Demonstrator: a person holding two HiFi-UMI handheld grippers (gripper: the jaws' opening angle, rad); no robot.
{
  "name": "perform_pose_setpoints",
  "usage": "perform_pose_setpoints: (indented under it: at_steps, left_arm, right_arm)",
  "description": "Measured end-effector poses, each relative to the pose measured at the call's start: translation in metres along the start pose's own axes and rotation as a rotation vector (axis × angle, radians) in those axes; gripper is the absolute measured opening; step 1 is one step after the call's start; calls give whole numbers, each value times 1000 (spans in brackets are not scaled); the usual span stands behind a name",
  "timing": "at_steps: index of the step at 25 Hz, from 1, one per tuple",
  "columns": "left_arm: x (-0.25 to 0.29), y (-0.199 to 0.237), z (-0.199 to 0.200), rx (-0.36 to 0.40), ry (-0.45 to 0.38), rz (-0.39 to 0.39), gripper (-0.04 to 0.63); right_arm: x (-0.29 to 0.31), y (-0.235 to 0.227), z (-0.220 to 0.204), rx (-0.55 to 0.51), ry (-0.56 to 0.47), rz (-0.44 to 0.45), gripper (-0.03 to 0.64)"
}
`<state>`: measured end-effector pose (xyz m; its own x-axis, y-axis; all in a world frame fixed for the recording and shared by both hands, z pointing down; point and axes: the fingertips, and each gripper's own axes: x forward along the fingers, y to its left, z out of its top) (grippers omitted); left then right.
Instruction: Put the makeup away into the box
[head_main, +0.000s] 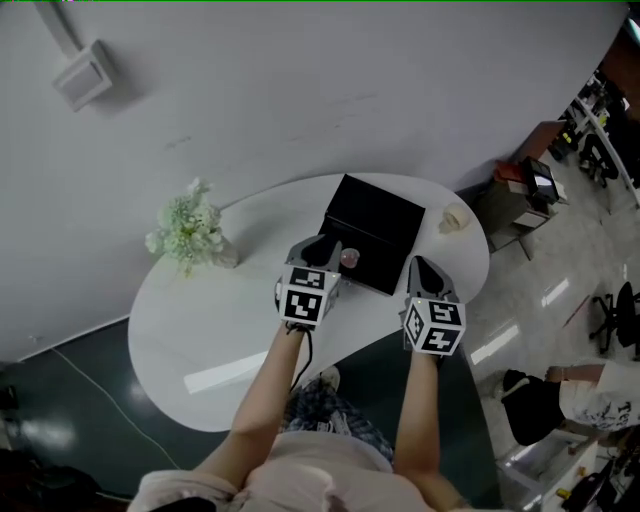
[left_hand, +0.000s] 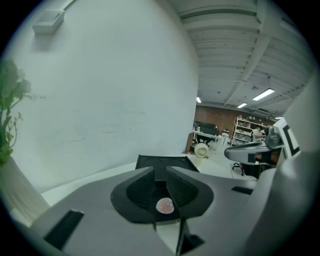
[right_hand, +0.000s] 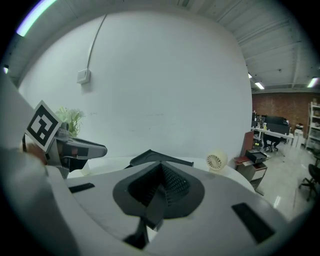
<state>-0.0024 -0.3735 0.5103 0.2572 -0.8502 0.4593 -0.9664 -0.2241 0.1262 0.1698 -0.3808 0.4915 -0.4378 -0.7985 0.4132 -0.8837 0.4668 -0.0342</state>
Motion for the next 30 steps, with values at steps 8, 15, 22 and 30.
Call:
perform_pose_setpoints:
  at_steps: [8, 15, 22, 30]
  left_arm:
    - [-76, -5, 55, 62, -230, 31, 32]
    - [-129, 6, 81, 87, -316, 62, 26]
    - [-151, 10, 86, 97, -342, 55, 26]
    - [-157, 18, 80, 85, -331, 61, 26]
  right_arm:
    - [-70, -16, 46, -1, -191, -75, 17]
    - [-118, -30, 71, 12, -302, -136, 15]
    - [-142, -40, 80, 4, -350, -195, 15]
    - [-148, -43, 76, -2, -339, -216, 14]
